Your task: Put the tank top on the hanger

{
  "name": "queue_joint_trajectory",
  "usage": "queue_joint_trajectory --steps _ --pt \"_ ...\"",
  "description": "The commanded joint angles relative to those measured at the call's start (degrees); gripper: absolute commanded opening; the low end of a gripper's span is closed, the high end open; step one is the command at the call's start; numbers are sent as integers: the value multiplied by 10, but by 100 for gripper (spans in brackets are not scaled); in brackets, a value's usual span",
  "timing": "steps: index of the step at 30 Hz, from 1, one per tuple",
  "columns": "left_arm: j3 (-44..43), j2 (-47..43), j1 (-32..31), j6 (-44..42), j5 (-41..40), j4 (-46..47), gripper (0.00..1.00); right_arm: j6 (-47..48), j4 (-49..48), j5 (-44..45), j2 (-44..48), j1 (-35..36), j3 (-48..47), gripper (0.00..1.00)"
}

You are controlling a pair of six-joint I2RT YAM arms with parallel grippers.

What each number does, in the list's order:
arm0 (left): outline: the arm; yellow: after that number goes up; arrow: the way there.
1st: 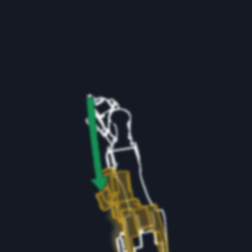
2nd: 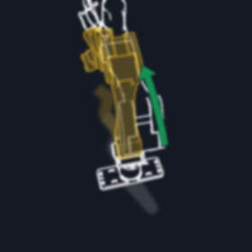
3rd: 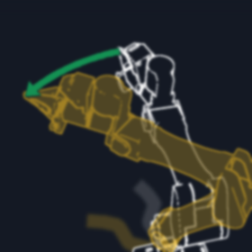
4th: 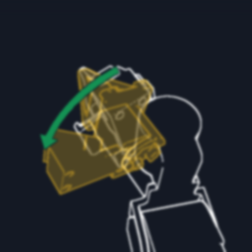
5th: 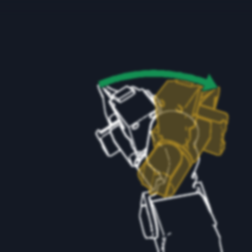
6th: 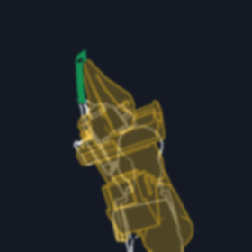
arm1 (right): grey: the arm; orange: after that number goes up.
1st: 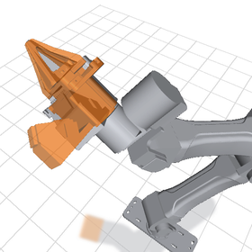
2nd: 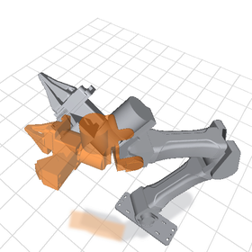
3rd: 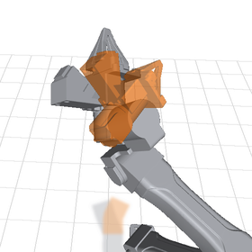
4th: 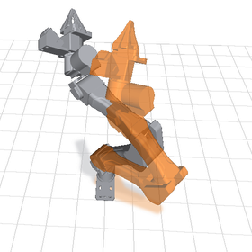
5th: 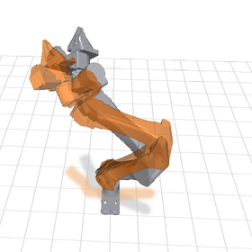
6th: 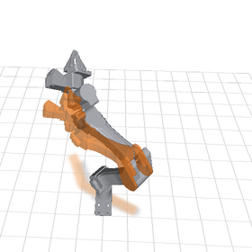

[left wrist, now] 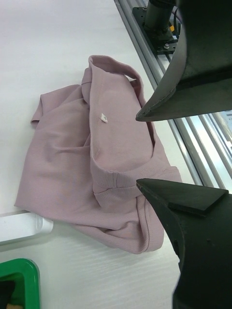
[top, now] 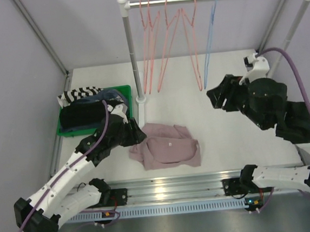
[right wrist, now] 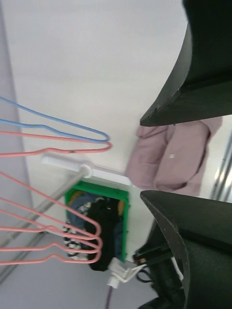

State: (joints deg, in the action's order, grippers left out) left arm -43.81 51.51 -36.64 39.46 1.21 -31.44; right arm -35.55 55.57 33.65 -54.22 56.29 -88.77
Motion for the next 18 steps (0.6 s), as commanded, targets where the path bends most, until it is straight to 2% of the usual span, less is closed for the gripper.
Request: queue_joint_trajectory --steps 1,3,7,10,14,18 --pt "-29 -10 3 -5 2 -6 56 101 6 98 -62 -32 -104 56" --pt "-33 -6 2 -10 5 -8 56 132 -11 82 -111 -63 -164 56" --pt "-43 -1 3 -18 12 -10 56 191 -24 -3 -198 -176 -272 55" --pt "-47 2 2 -23 14 -8 56 208 -23 -59 -263 -234 -353 53" --pt "-51 10 2 -25 24 -5 56 215 -10 -101 -330 -269 -436 49" --pt "-53 11 3 -32 27 -2 56 224 -14 -104 -365 -278 -439 47"
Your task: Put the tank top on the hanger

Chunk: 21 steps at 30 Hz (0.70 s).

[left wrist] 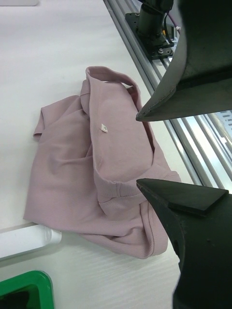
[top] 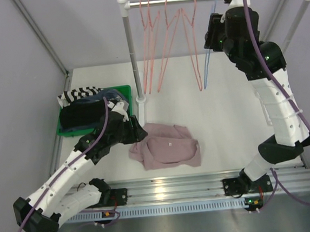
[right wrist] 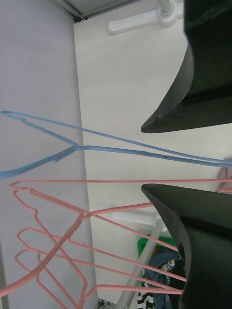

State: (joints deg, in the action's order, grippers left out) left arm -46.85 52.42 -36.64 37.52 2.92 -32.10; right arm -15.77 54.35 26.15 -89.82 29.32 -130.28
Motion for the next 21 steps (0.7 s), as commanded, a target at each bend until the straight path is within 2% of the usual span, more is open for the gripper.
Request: queue_joint_trajectory --steps 1,9,21 --pt "-22 0 2 -13 11 7 56 28 -3 -31 -12 -8 -21 46" --pt "-14 2 2 -12 17 16 56 31 -12 5 -10 -8 38 35" --pt "-4 -3 3 -10 19 20 56 47 -26 36 -8 -9 80 30"
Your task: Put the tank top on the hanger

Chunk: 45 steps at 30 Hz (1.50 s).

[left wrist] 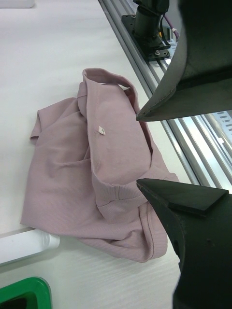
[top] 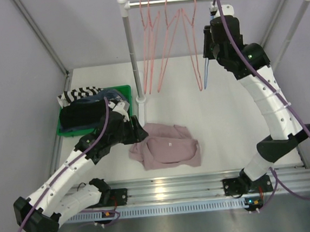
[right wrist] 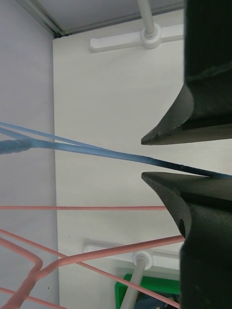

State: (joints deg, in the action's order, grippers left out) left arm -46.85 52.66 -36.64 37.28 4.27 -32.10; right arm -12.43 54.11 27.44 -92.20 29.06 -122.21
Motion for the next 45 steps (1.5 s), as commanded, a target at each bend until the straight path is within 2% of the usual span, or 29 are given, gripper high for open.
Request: queue_joint_trajectory --steps 1,13,24,32,45 --pt "-3 -6 2 -8 6 20 56 14 -23 24 16 -7 0 29" --pt "4 -5 2 -6 6 22 56 23 -29 34 15 -7 12 24" --pt "4 -2 2 -6 6 26 56 30 -27 34 8 -10 7 14" --pt "4 2 2 -9 4 26 56 29 -24 27 4 -16 2 0" --pt "3 5 2 -9 3 27 56 45 -47 23 16 -23 -6 0"
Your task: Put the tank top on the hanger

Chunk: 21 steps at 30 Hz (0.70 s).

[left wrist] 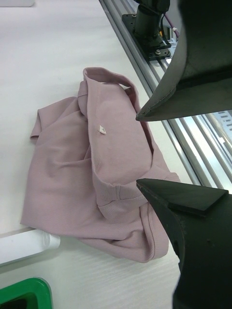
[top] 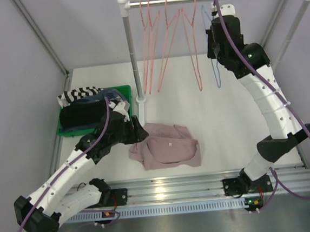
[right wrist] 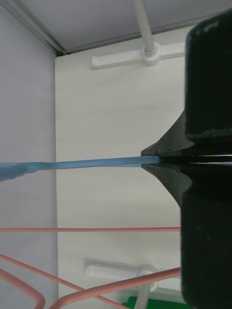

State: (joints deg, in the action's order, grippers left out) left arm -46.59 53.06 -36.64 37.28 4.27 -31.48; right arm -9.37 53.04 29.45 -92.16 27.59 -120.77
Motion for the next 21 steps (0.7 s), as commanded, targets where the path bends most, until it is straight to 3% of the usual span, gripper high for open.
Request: queue_joint_trajectory --steps 1,21 --pt "0 1 2 -10 2 21 56 17 -38 3 19 -9 -20 0" --pt "4 -6 3 -13 5 25 56 22 -48 -4 67 -9 0 0"
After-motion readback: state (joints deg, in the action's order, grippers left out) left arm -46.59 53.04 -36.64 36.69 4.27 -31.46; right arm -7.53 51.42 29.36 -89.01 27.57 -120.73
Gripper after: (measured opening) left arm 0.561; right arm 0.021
